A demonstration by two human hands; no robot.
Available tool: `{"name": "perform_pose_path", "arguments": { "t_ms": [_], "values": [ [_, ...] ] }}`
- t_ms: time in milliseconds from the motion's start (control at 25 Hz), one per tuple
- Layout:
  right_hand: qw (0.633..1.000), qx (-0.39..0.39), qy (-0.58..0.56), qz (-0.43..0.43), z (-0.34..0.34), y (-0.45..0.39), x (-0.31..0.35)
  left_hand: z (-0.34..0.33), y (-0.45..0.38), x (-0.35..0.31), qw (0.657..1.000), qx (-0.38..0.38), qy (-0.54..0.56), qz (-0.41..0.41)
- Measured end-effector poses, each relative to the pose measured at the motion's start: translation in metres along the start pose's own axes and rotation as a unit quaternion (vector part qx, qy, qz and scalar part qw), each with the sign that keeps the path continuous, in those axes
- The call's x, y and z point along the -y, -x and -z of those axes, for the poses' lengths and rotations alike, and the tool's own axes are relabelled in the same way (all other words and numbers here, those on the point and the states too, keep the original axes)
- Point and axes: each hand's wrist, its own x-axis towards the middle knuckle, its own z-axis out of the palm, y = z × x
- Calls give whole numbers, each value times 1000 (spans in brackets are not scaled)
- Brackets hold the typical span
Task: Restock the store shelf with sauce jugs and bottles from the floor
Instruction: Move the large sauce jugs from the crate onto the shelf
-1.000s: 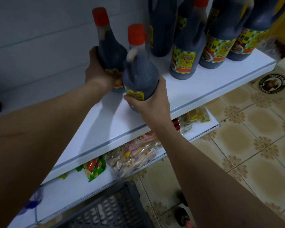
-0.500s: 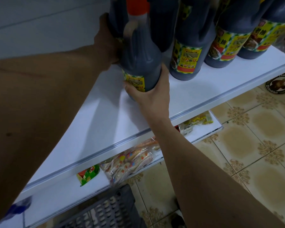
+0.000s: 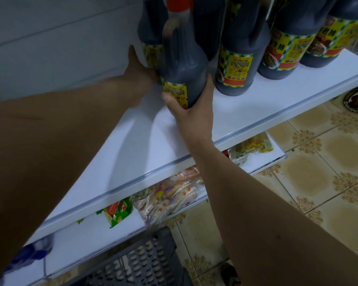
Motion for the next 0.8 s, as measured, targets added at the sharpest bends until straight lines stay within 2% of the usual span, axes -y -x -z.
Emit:
{"name": "perform_pose_path", "arguments": {
  "t_ms": [160, 280, 360, 440, 520, 600, 680, 720, 800],
  "values": [
    [999, -9, 30, -10, 3, 0, 7, 5, 50, 33, 997, -48, -32, -46],
    [998, 27, 47, -34, 14, 33, 15, 17, 105, 62, 994, -38, -53, -92],
    [998, 30, 33, -46, 33, 92, 13, 15, 159, 88, 988, -31, -55, -141],
    [994, 59, 39, -83, 52, 187, 5, 13, 227, 127, 978, -19, -71, -195],
    [981, 126, 74, -130, 75, 298, -9, 14, 302, 173, 967, 65, -107, -222],
    [962, 178, 141, -152, 97, 388, -28, 15, 364, 214, 958, 177, -121, -192],
    [936, 228, 180, -201, 116, 448, -45, 12, 407, 253, 956, 231, -128, -131],
    [924, 234, 196, -231, 127, 467, -52, 9, 421, 269, 956, 244, -131, -96],
    [910, 192, 229, -288, 151, 492, -62, -5, 438, 295, 951, 274, -135, -48]
  ]
}}
